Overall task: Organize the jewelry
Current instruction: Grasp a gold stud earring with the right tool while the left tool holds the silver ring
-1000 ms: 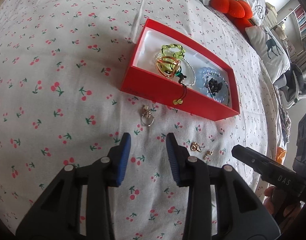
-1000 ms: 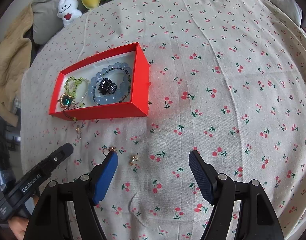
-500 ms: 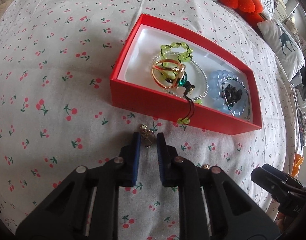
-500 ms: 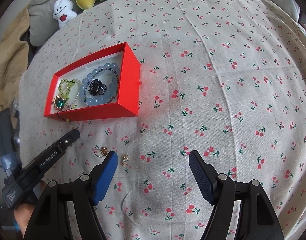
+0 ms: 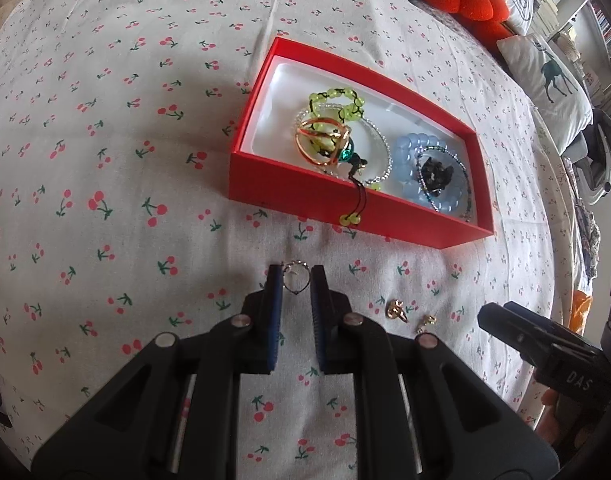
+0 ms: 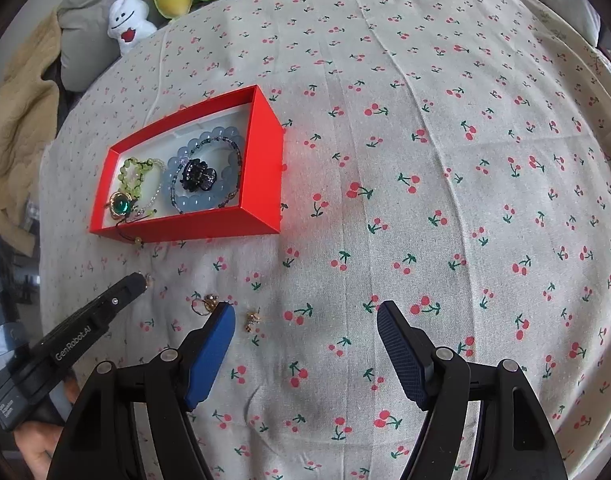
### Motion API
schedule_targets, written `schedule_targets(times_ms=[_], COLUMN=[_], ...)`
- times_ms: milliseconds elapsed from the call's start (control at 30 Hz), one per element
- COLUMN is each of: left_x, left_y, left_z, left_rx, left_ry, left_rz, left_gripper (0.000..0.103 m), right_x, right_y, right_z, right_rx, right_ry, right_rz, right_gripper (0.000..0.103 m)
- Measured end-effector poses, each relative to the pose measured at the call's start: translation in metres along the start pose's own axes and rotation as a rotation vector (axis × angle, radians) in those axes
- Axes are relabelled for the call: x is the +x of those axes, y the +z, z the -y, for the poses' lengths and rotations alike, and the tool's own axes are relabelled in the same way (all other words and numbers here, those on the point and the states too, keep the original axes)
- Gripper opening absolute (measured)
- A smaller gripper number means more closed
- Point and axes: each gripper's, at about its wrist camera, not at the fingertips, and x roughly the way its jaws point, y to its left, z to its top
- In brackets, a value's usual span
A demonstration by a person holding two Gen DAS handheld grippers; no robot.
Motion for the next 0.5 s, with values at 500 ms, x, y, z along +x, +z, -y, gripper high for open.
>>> schedule_targets(times_ms=[500], left_x=[-0.029], left_y=[-0.015], left_z=[-0.022], left_rx=[-0.007], left_ry=[-0.007], left_rz=[0.025], left_gripper=[0.015], right_x=[0.005], right_y=[-0.004], right_z=[-0.021], right_rx=[-0.032], right_ry=[0.037], right_rz=[-0.014], right_gripper=[0.075])
